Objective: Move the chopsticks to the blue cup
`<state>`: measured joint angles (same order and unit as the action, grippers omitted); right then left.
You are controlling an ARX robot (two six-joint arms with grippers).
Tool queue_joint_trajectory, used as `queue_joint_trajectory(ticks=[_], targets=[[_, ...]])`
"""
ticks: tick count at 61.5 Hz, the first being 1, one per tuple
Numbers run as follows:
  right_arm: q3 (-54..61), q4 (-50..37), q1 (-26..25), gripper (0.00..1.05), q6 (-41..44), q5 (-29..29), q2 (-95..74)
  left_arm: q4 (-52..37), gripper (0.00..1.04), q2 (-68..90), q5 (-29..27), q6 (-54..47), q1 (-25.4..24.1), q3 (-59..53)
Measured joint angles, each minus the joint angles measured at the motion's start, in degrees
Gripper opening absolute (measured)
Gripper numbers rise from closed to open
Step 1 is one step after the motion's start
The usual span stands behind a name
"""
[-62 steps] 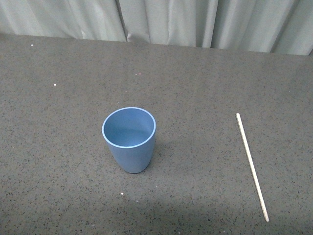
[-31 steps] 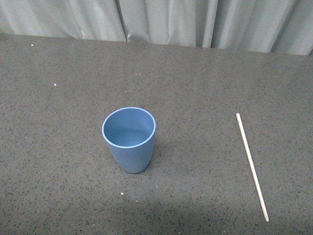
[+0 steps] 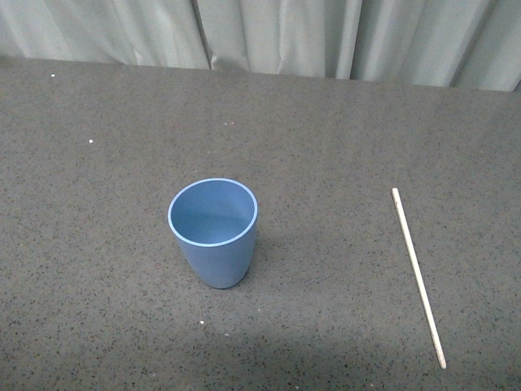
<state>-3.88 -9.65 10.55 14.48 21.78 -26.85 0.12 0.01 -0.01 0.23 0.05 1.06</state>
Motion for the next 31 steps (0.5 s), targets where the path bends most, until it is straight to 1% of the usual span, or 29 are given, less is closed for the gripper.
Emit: queue_joint_trajectory(ticks=[3,7,13,18,31], targets=[[-2.1,-3.1,-0.07,0.95,-1.99,-2.05,-7.52,0.0,0.98,0.0,0.0,0.0,0.0,0.0],[-5.31,-5.79,-0.07,0.95,-4.63,-2.38,-16.72,0.0,0.98,0.0,0.0,0.02,0.0,0.0],[-11.17,-4.55,1.01,0.95,-9.97,-5.31,-29.62,0.0,0.98,0.0,-0.02,0.0,0.0,0.0],[-16.72,-1.79,1.77,0.95,-14.49,-8.63,-39.26,0.0,0.98,0.0,0.0,0.0,0.0,0.0],[-29.2,3.28,1.73,0.95,-20.74,-13.14,-58.73,0.0,0.98,0.0,0.0,0.0,0.0,0.0]])
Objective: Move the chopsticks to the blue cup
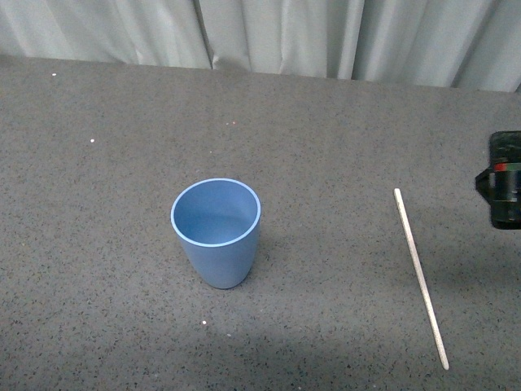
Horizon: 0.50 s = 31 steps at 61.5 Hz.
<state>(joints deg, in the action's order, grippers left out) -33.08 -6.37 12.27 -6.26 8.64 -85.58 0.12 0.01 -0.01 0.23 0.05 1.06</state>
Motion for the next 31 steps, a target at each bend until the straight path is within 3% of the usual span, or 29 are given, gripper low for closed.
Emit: queue_joint_trajectory(ticks=[9,31], targets=[[-7.02,3.15,-0.02,0.95,-2.6,-2.62,-12.92,0.0,0.98,0.0,0.0,0.02,0.0,0.0],[-17.11,10.1,1.64,0.95,-9.2,-5.46,-26.18,0.0,0.98,0.0,0.0,0.02,0.0,0.0]])
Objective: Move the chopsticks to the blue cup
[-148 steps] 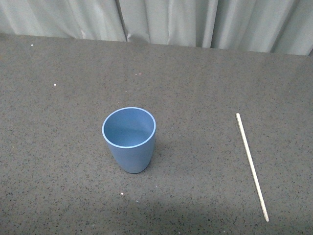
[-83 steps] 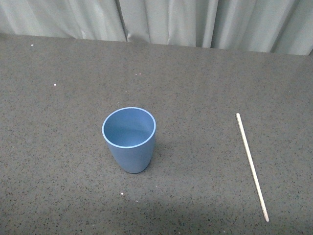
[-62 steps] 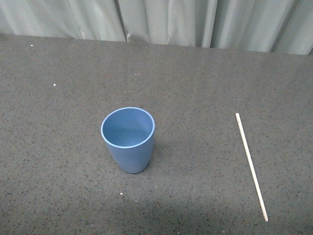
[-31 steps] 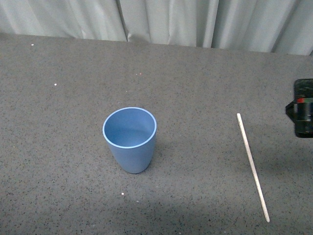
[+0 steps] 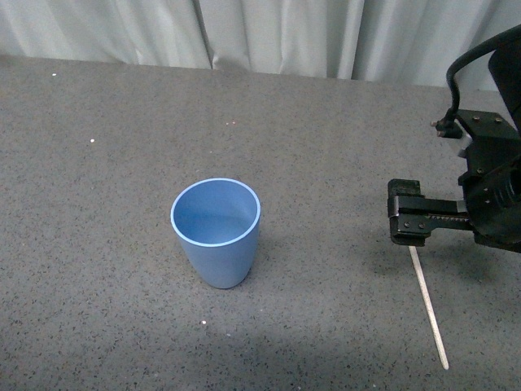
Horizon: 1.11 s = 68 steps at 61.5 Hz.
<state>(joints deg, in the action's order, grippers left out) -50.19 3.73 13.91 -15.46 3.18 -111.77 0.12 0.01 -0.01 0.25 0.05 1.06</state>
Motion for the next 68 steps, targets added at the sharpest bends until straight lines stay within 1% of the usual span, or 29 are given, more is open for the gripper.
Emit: queue_joint_trajectory(ticks=[22,37,43,47,49,54,68], targets=[[-3.1,1.51,1.46,0.95,-2.89,-0.28,-6.4,0.0,0.98,0.0,0.0,0.0,0.0,0.0],[-3.98,1.11,2.19,0.95,-2.95,0.5,-8.26,0.0,0.98,0.0,0.0,-0.02,0.0,0.0],[-4.24,1.09,2.21,0.83,-2.82,0.83,-8.52,0.0,0.98,0.0,0.0,-0.02,0.0,0.0],[-4.31,1.09,2.21,0.72,-2.71,0.92,-8.59,0.0,0.98,0.0,0.0,0.0,0.0,0.0],[-4.33,1.09,2.19,0.68,-2.71,0.94,-8.61,0.0,0.98,0.0,0.0,0.0,0.0,0.0],[-4.39,1.11,2.16,0.54,-2.73,0.96,-8.7,0.0,0.98,0.0,0.0,0.0,0.0,0.0],[-4.46,1.66,2.16,0.23,-2.95,0.92,-8.72,0.0,0.98,0.0,0.0,-0.02,0.0,0.0]])
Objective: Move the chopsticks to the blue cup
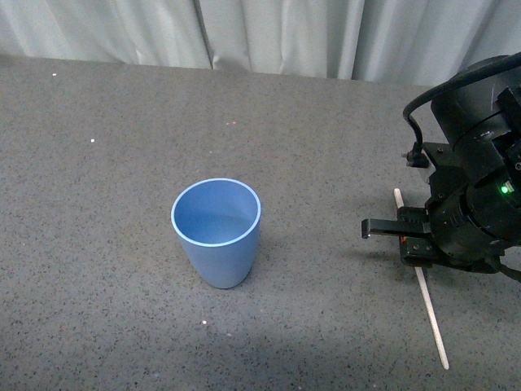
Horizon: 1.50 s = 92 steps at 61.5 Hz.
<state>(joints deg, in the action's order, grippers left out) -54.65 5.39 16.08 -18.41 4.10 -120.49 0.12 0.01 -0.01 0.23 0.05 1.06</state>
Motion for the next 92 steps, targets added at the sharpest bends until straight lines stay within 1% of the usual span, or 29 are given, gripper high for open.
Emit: queue_joint_trajectory(ticks=[4,6,7,10,17,20,26,35,42,44,46,53,59,65,74,81,92], targets=[[0.0,0.07,-0.02,0.12,-0.07,-0.07,0.0,0.0,0.98,0.0,0.0,0.0,0.0,0.0],[0.0,0.09,-0.07,0.08,-0.11,-0.11,0.02,0.0,0.98,0.0,0.0,0.0,0.0,0.0],[0.0,0.09,-0.13,0.05,-0.28,-0.28,0.07,0.0,0.98,0.0,0.0,0.0,0.0,0.0],[0.07,-0.04,-0.31,0.0,-0.37,-1.07,0.37,0.0,0.98,0.0,0.0,0.0,0.02,0.0],[1.77,-2.21,-0.61,0.01,-0.48,-2.03,1.51,0.0,0.98,0.0,0.0,0.0,0.0,0.0],[3.32,-4.24,-0.61,0.01,-0.17,-1.6,2.6,0.0,0.98,0.0,0.0,0.02,0.0,0.0],[6.23,-8.96,-0.52,0.01,-0.33,-3.28,5.9,0.0,0.98,0.0,0.0,0.02,0.0,0.0],[10.49,-20.52,0.94,0.01,2.27,-3.06,13.09,0.0,0.98,0.0,0.0,0.0,0.0,0.0],[12.41,-31.63,3.21,0.01,6.51,-3.96,18.08,0.0,0.98,0.0,0.0,0.02,0.0,0.0],[12.85,-35.3,4.02,0.01,7.5,-5.11,19.17,0.0,0.98,0.0,0.0,0.0,0.0,0.0],[13.51,-40.44,5.05,0.01,8.31,-7.45,20.39,0.0,0.98,0.0,0.0,0.02,0.0,0.0],[14.84,-54.05,8.09,0.01,11.02,-13.55,22.29,0.0,0.98,0.0,0.0,0.02,0.0,0.0],[14.84,-60.59,10.58,0.01,12.81,-18.21,22.67,0.0,0.98,0.0,0.0,0.02,0.0,0.0],[14.45,-62.47,12.81,0.01,13.77,-21.51,21.97,0.0,0.98,0.0,0.0,0.02,0.0,0.0],[11.43,-63.71,15.96,0.01,14.12,-26.53,15.91,0.0,0.98,0.0,0.0,0.0,0.0,0.0],[8.87,-63.98,17.55,0.01,14.75,-26.88,10.45,0.0,0.98,0.0,0.0,0.0,0.0,0.0],[8.48,-64.46,18.03,0.01,15.69,-27.12,7.74,0.0,0.98,0.0,0.0,0.0,0.0,0.0]])
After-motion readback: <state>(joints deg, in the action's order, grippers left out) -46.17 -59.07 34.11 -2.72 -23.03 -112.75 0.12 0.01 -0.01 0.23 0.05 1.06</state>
